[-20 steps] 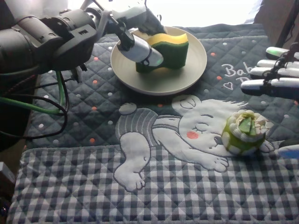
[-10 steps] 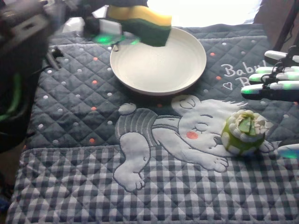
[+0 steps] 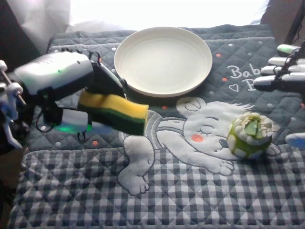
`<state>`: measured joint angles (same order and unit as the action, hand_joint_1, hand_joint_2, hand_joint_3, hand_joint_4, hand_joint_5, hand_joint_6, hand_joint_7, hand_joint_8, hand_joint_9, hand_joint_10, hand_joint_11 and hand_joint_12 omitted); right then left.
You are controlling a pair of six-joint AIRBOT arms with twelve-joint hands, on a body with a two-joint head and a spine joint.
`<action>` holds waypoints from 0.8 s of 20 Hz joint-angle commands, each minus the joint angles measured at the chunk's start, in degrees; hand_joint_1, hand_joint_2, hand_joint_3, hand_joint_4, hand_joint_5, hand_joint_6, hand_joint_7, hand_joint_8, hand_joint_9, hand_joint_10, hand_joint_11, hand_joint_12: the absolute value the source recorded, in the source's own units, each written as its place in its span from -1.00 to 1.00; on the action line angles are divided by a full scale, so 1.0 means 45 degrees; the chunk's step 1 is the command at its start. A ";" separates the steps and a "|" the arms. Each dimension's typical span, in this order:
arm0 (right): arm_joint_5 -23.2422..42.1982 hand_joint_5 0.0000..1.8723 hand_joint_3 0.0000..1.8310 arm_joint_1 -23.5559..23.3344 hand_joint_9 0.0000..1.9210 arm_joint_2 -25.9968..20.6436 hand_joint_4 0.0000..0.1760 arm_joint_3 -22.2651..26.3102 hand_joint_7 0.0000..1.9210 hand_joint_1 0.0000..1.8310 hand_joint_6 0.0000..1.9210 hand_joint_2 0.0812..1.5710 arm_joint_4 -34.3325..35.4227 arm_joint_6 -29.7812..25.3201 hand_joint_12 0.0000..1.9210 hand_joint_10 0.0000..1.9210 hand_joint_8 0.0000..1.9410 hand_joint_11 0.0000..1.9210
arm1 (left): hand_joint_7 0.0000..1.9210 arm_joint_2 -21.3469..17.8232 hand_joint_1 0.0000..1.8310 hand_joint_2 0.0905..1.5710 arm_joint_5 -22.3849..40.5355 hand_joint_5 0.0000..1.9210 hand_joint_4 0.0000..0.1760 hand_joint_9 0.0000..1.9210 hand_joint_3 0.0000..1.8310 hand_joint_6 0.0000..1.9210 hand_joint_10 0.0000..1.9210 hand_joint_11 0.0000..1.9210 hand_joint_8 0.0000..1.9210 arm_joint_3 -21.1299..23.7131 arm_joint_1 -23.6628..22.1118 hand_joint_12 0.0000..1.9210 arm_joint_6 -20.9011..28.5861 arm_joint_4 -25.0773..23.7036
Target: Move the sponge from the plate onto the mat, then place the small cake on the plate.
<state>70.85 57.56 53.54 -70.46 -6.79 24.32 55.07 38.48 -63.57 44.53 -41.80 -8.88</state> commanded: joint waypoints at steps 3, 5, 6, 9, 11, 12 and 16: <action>0.1517 -0.49 -1.00 -0.0769 -0.67 0.0312 -0.75 -0.0298 -0.58 -0.27 -1.00 0.38 0.0288 -0.0013 -0.65 -1.00 -1.00 -0.88 | 0.00 0.0296 0.38 0.39 0.1305 0.08 -1.00 -0.06 -1.00 -0.39 0.26 -0.21 0.33 0.0009 0.0328 0.67 0.0062 0.0508; 0.1096 -0.50 -1.00 -0.1015 -0.68 0.0504 -0.86 -0.0318 -0.58 -0.28 -1.00 0.39 -0.0089 -0.0013 -0.62 -1.00 -1.00 -0.88 | 0.01 0.0278 0.38 0.40 0.1478 0.05 -1.00 -0.07 -1.00 -0.33 0.21 -0.22 0.31 0.0079 0.0665 0.64 0.0062 0.0818; 0.0716 -0.51 -1.00 -0.1135 -0.68 0.0677 -0.78 -0.0350 -0.58 -0.29 -1.00 0.39 -0.0390 -0.0018 -0.62 -1.00 -1.00 -0.90 | 0.02 0.0276 0.37 0.40 0.1611 0.03 -1.00 -0.06 -1.00 -0.29 0.16 -0.21 0.29 0.0092 0.0863 0.60 0.0062 0.1083; -0.0313 -0.51 -1.00 -0.1267 -0.70 0.1084 -0.78 -0.0466 -0.59 -0.29 -1.00 0.38 -0.1494 -0.0547 -0.64 -1.00 -1.00 -0.96 | -0.01 0.0070 0.19 0.39 0.2632 0.01 -1.00 -0.17 -1.00 0.02 0.36 -0.26 -0.15 0.0412 0.1694 0.73 0.0068 0.2125; -0.0768 -0.51 -1.00 -0.1300 -0.70 0.1179 -0.78 -0.0457 -0.59 -0.29 -1.00 0.38 -0.1912 -0.0582 -0.64 -1.00 -1.00 -0.96 | -0.01 -0.0227 0.18 0.39 0.3521 0.01 -1.00 -0.17 -1.00 0.03 0.37 -0.26 -0.17 0.0814 0.2092 0.73 0.0076 0.2491; -0.1010 -0.52 -1.00 -0.1309 -0.66 0.1200 -0.60 -0.0465 -0.59 -0.25 -1.00 0.33 -0.2021 -0.0582 -0.43 -1.00 -1.00 -0.90 | -0.06 -0.0380 -0.12 0.25 0.3979 -0.20 -1.00 -0.38 -1.00 -0.91 0.13 -0.68 -0.57 0.0998 0.2224 0.60 0.0075 0.2573; -0.1389 -0.46 -1.00 -0.1309 -0.56 0.1197 -0.99 -0.0536 -0.56 -0.15 -1.00 0.26 -0.2194 -0.0600 -0.24 -0.99 -1.00 -0.85 | -0.09 -0.0615 -0.18 0.23 0.4575 -0.22 -1.00 -0.41 -1.00 -1.00 0.06 -0.76 -0.70 0.1220 0.2317 0.52 -0.0044 0.2700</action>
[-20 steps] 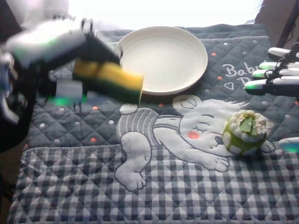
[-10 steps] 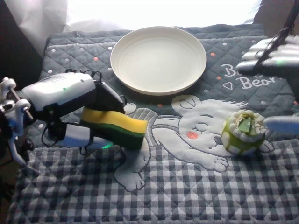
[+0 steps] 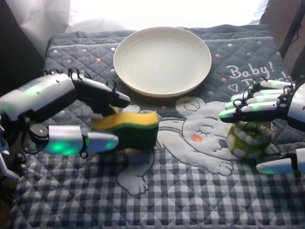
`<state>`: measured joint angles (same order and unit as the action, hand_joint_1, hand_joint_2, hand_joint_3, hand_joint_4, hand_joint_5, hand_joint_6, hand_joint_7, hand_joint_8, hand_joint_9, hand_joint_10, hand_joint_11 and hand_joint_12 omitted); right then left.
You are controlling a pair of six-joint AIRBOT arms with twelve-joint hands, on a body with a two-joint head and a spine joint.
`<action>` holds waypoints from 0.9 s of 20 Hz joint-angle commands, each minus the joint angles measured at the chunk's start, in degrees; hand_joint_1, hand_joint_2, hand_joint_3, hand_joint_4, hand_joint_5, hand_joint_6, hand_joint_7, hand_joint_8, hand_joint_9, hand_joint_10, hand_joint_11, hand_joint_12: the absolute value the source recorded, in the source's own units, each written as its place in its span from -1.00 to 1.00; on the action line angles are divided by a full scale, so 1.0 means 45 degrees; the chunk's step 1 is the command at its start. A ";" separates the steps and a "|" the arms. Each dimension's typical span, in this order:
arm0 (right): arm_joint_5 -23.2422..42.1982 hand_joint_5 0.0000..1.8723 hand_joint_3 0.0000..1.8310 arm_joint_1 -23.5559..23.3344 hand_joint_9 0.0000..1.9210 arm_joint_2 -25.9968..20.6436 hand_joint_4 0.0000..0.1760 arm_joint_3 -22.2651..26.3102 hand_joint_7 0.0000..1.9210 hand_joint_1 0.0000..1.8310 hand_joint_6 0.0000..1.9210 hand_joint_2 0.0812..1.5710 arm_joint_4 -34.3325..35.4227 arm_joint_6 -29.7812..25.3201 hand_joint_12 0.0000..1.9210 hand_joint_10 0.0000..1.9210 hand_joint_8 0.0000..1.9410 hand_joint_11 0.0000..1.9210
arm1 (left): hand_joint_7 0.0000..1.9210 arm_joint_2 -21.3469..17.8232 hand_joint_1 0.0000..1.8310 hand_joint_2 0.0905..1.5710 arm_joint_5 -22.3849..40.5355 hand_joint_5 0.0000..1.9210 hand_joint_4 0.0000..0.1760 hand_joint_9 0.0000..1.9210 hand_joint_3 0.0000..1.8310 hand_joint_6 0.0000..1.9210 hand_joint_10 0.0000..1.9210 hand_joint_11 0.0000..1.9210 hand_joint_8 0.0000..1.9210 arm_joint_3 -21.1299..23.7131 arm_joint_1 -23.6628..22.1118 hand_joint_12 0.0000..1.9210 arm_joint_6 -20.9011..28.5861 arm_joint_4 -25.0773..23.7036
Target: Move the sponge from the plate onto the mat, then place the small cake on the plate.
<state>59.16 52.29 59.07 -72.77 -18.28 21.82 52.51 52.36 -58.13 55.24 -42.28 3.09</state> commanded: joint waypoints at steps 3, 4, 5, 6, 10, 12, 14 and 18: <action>0.1094 -0.43 -1.00 -0.0137 -0.49 -0.0030 -0.43 -0.0048 -0.53 0.04 -1.00 0.08 0.0341 -0.0056 0.22 -0.99 -1.00 -0.90 | -0.46 -0.0050 -0.25 0.15 0.1608 -0.74 -0.56 -0.61 -1.00 -1.00 -0.67 -0.99 -0.99 0.0045 -0.0029 0.21 0.0015 0.0106; 0.1081 -0.43 -1.00 -0.0137 -0.49 -0.0016 -0.43 -0.0053 -0.53 0.04 -1.00 0.08 0.0343 -0.0056 0.22 -0.99 -1.00 -0.90 | -0.46 -0.0060 -0.25 0.15 0.1692 -0.74 -0.56 -0.61 -1.00 -1.00 -0.67 -0.99 -0.99 0.0078 0.0008 0.21 0.0016 0.0108; 0.1066 -0.43 -1.00 -0.0137 -0.48 0.0003 -0.42 -0.0068 -0.52 0.04 -1.00 0.08 0.0343 -0.0056 0.26 -0.99 -1.00 -0.90 | -0.50 -0.0080 -0.25 0.14 0.1780 -0.77 -0.47 -0.58 -1.00 -1.00 -0.81 -1.00 -1.00 0.0111 0.0046 0.18 0.0017 0.0123; 0.1031 -0.38 -0.99 -0.0137 -0.47 0.0053 -0.64 -0.0124 -0.52 0.03 -1.00 0.14 0.0358 -0.0056 0.28 -0.99 -1.00 -0.91 | -0.79 -0.0139 -0.23 0.12 0.1996 -0.93 -0.30 -0.82 -1.00 -1.00 -0.98 -1.00 -0.99 0.0191 0.0139 -0.35 0.0017 0.0167; 0.1028 -0.37 -0.99 -0.0341 -0.46 0.0058 -0.57 -0.0285 -0.51 0.09 -0.99 0.17 0.0420 -0.0054 0.28 -0.99 -1.00 -0.92 | -0.98 -0.0365 -0.18 0.05 0.2638 -1.00 0.17 -0.99 -1.00 -1.00 -1.00 -1.00 -0.99 0.0424 0.0285 -0.92 0.0016 0.0186; 0.1033 -0.35 -1.00 -0.0938 -0.44 0.0073 -0.61 -0.0426 -0.49 0.11 -1.00 0.18 0.0414 0.0055 0.25 -0.99 -1.00 -0.88 | -0.99 -0.0480 -0.18 0.03 0.2999 -1.00 0.31 -1.00 -1.00 -1.00 -1.00 -1.00 -0.99 0.0552 0.0341 -0.96 0.0015 0.0193; 0.1034 -0.08 -1.00 -0.1644 -0.08 0.0141 -1.00 -0.0602 -0.08 0.42 -0.98 0.34 0.0339 0.0247 0.31 -0.82 -0.14 -0.50 | -1.00 -0.0499 -0.17 0.01 0.3155 -1.00 0.52 -1.00 -1.00 -1.00 -1.00 -1.00 -1.00 0.0591 0.0417 -0.99 0.0015 0.0242; 0.1034 -0.11 -1.00 -0.2154 -0.19 0.0277 -1.00 -0.0815 -0.28 0.32 -0.04 0.56 0.0322 0.0264 0.92 0.74 0.73 -0.11 | -1.00 -0.0495 -0.18 0.00 0.3179 -1.00 0.71 -1.00 -1.00 -1.00 -1.00 -1.00 -1.00 0.0612 0.0559 -1.00 0.0019 0.0339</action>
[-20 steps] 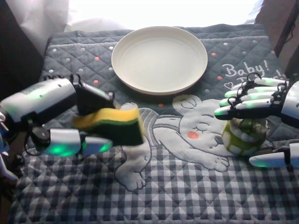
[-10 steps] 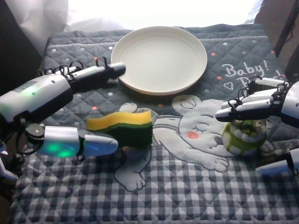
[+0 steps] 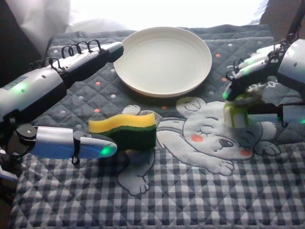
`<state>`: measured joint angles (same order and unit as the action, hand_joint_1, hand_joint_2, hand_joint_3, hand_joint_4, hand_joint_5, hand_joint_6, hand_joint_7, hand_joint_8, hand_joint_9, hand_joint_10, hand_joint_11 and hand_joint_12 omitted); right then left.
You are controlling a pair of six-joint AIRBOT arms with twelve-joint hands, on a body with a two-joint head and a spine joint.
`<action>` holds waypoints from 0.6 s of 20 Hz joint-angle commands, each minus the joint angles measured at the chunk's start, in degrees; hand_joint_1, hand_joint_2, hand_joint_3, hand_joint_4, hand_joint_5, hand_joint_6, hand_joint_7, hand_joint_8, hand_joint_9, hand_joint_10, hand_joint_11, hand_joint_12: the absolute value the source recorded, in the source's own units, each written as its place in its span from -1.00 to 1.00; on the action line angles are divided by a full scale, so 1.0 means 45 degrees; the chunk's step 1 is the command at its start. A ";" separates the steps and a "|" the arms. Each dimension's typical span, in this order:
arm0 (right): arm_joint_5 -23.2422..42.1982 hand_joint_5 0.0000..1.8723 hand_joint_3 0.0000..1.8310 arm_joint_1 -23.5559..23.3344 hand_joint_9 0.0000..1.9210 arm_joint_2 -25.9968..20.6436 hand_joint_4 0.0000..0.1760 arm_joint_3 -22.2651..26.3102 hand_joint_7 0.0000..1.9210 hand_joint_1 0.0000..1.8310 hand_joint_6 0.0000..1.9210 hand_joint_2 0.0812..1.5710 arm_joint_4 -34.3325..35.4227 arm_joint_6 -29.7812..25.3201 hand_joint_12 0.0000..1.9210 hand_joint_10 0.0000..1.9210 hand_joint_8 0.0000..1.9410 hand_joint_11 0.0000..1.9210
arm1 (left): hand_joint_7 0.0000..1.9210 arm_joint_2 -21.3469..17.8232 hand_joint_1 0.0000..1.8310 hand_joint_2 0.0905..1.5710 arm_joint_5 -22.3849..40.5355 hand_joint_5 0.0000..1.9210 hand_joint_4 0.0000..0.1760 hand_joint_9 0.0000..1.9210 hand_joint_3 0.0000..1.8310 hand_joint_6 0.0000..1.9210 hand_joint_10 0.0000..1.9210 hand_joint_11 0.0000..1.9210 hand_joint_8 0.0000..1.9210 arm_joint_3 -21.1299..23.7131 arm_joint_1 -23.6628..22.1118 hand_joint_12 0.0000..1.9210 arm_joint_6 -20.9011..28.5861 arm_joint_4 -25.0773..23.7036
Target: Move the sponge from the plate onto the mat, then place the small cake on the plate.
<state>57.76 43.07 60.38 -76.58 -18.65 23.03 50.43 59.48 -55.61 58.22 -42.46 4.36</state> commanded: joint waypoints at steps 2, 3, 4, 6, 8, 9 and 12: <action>0.1344 -0.11 -1.00 0.0080 -0.19 -0.0012 -1.00 0.0213 -0.28 0.32 -0.04 0.56 0.0403 -0.0016 0.92 0.74 0.73 -0.11 | -1.00 -0.0055 -0.18 0.00 0.1669 -1.00 0.71 -1.00 -1.00 -1.00 -1.00 -1.00 -1.00 0.0099 0.0008 -1.00 0.0064 0.0143; 0.1343 -0.10 -1.00 0.0243 -0.30 -0.0012 -1.00 0.0239 -0.33 0.31 0.00 0.58 0.0420 -0.0112 0.98 0.86 0.78 -0.27 | -1.00 -0.0081 -0.19 -0.01 0.1718 -1.00 0.83 -1.00 -1.00 -1.00 -1.00 -1.00 -1.00 0.0136 0.0078 -1.00 0.0064 0.0205; 0.1341 0.08 -1.00 0.0409 -0.17 -0.0012 -1.00 0.0228 -0.15 0.36 -0.22 0.47 0.0474 -0.0252 0.83 0.48 0.51 -0.28 | -1.00 -0.0100 -0.19 -0.03 0.1793 -1.00 0.53 -1.00 -1.00 -1.00 -1.00 -0.94 -1.00 0.0169 0.0188 -0.97 0.0065 0.0293; 0.1341 0.13 -1.00 0.0565 -0.04 -0.0012 -1.00 0.0233 -0.03 0.47 -0.16 0.38 0.0587 -0.0377 0.49 0.31 -0.04 -0.23 | -1.00 -0.0109 -0.17 -0.06 0.1956 -1.00 0.21 -1.00 -1.00 -1.00 -1.00 -0.96 -1.00 0.0208 0.0337 -0.98 0.0097 0.0410; 0.1341 0.19 -1.00 0.0642 0.07 -0.0012 -1.00 0.0241 0.08 0.51 -0.21 0.32 0.0642 -0.0444 0.35 0.15 -0.25 -0.09 | -0.95 -0.0109 -0.13 -0.06 0.1994 -1.00 0.30 -0.91 -0.98 -1.00 -1.00 -0.99 -1.00 0.0213 0.0351 -0.33 0.0124 0.0432; 0.1341 0.19 -1.00 0.0677 0.07 -0.0012 -1.00 0.0244 0.08 0.51 -0.21 0.32 0.0658 -0.0462 0.35 0.15 -0.25 -0.09 | -0.95 -0.0108 -0.13 -0.06 0.2004 -1.00 0.30 -0.91 -0.98 -1.00 -1.00 -0.99 -1.00 0.0216 0.0349 -0.33 0.0139 0.0435; 0.1345 0.12 -1.00 0.0680 0.01 -0.0013 -1.00 0.0292 0.02 0.51 -0.21 0.35 0.0658 -0.0481 0.34 0.19 0.01 -0.17 | -0.92 -0.0105 -0.17 -0.02 0.2041 -1.00 0.51 -0.89 -1.00 -1.00 -1.00 -1.00 -1.00 0.0221 0.0388 -0.25 0.0184 0.0453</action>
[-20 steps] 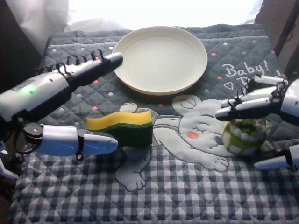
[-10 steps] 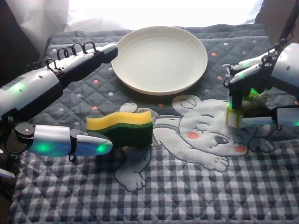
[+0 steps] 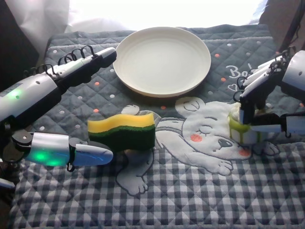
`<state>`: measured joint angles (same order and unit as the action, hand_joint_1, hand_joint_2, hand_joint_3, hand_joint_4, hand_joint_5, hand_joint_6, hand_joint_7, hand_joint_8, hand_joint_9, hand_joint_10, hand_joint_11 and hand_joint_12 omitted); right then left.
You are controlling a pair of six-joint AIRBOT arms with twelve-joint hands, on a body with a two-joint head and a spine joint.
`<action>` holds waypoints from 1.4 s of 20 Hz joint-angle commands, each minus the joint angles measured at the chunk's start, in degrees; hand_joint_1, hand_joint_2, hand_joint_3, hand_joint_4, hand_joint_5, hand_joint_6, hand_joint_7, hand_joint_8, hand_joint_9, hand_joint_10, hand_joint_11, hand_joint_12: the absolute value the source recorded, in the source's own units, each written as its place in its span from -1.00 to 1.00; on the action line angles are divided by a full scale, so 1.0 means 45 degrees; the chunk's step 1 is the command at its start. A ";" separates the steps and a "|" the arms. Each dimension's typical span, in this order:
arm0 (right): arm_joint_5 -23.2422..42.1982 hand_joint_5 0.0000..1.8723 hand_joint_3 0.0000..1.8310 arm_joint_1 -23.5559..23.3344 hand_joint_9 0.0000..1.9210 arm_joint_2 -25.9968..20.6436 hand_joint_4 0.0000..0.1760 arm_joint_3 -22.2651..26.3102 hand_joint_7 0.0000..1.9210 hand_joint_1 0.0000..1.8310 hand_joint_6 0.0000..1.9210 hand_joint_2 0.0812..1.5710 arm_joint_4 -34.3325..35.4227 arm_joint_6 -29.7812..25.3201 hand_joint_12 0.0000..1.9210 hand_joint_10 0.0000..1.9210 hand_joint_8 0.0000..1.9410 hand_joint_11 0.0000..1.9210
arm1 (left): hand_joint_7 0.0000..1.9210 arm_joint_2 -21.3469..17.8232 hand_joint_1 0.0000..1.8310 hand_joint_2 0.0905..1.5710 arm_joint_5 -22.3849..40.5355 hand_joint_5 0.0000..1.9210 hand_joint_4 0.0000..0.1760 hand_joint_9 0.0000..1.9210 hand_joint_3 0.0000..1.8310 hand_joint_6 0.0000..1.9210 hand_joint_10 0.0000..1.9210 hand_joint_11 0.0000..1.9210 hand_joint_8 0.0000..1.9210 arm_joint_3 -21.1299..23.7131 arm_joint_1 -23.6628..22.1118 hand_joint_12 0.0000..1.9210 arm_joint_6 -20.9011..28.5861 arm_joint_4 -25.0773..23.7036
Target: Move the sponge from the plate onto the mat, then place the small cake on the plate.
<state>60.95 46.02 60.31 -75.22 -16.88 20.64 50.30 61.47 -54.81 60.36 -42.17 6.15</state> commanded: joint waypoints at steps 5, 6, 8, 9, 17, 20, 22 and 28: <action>0.0639 -0.50 -1.00 0.0094 -0.58 -0.0010 -0.66 0.0115 -0.55 0.13 -1.00 0.18 0.0280 0.0024 0.02 -0.98 -0.99 -0.97 | -0.91 -0.0067 -0.17 -0.02 0.1649 -0.91 -0.06 -0.87 -1.00 -0.99 -0.99 -1.00 -1.00 0.0052 0.0006 -0.29 0.0146 0.0122; 0.0639 -0.55 -1.00 0.0144 -0.63 -0.0043 -0.46 0.0137 -0.60 0.10 -1.00 0.18 0.0284 0.0023 -0.04 -1.00 -1.00 -1.00 | -0.91 -0.0057 -0.15 -0.03 0.1660 -0.90 -0.07 -0.88 -1.00 -0.99 -1.00 -1.00 -1.00 0.0055 0.0030 -0.34 0.0146 0.0139; 0.0636 -0.63 -1.00 0.0269 -0.71 -0.0111 0.02 0.0164 -0.68 0.06 -1.00 0.16 0.0283 -0.0015 -0.18 -1.00 -1.00 -1.00 | -0.91 -0.0061 -0.14 -0.01 0.1700 -0.88 -0.11 -0.89 -1.00 -1.00 -1.00 -1.00 -1.00 0.0066 0.0054 -0.45 0.0148 0.0158; 0.0634 -0.67 -1.00 0.0365 -0.75 -0.0133 0.16 0.0164 -0.73 0.06 -1.00 0.16 0.0288 -0.0078 -0.26 -1.00 -1.00 -1.00 | -0.91 -0.0063 -0.13 -0.01 0.1715 -0.88 -0.12 -0.89 -1.00 -1.00 -1.00 -1.00 -1.00 0.0066 0.0054 -0.45 0.0157 0.0161; 0.0446 -0.66 -1.00 0.0668 -0.73 -0.0076 0.43 -0.0250 -0.71 0.10 -1.00 0.09 0.0852 -0.0149 -0.08 -0.99 -0.99 -1.00 | -0.91 0.0000 -0.12 -0.01 0.1800 -0.88 -0.20 -0.88 -1.00 -1.00 -1.00 -1.00 -1.00 0.0067 0.0087 -0.41 0.0212 0.0206; -0.0143 -0.64 -1.00 0.0666 -0.73 0.0280 0.36 -0.0770 -0.69 0.10 -1.00 0.09 0.1062 -0.0148 -0.07 -1.00 -1.00 -1.00 | -0.90 0.0025 -0.13 -0.01 0.1828 -0.88 -0.22 -0.88 -1.00 -1.00 -1.00 -1.00 -1.00 0.0066 0.0094 -0.42 0.0234 0.0219; -0.0369 -0.63 -1.00 0.0646 -0.73 0.0487 0.34 -0.0990 -0.69 0.10 -1.00 0.09 0.1127 -0.0146 -0.08 -1.00 -1.00 -1.00 | -0.90 0.0050 -0.13 -0.01 0.1849 -0.88 -0.22 -0.88 -1.00 -1.00 -1.00 -1.00 -1.00 0.0064 0.0091 -0.42 0.0249 0.0222; -0.0475 0.05 -1.00 0.0590 -0.12 0.0599 -1.00 -0.1056 -0.11 0.49 -0.07 0.41 0.1185 -0.0087 0.50 0.37 0.18 -0.27 | -0.91 0.0137 -0.14 0.02 0.1906 -0.90 -0.06 -0.87 -0.99 -1.00 -0.99 -1.00 -1.00 0.0064 0.0134 -0.29 0.0296 0.0304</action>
<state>57.25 48.49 63.00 -79.70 -10.57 19.92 50.54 62.92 -54.57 61.43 -41.30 7.38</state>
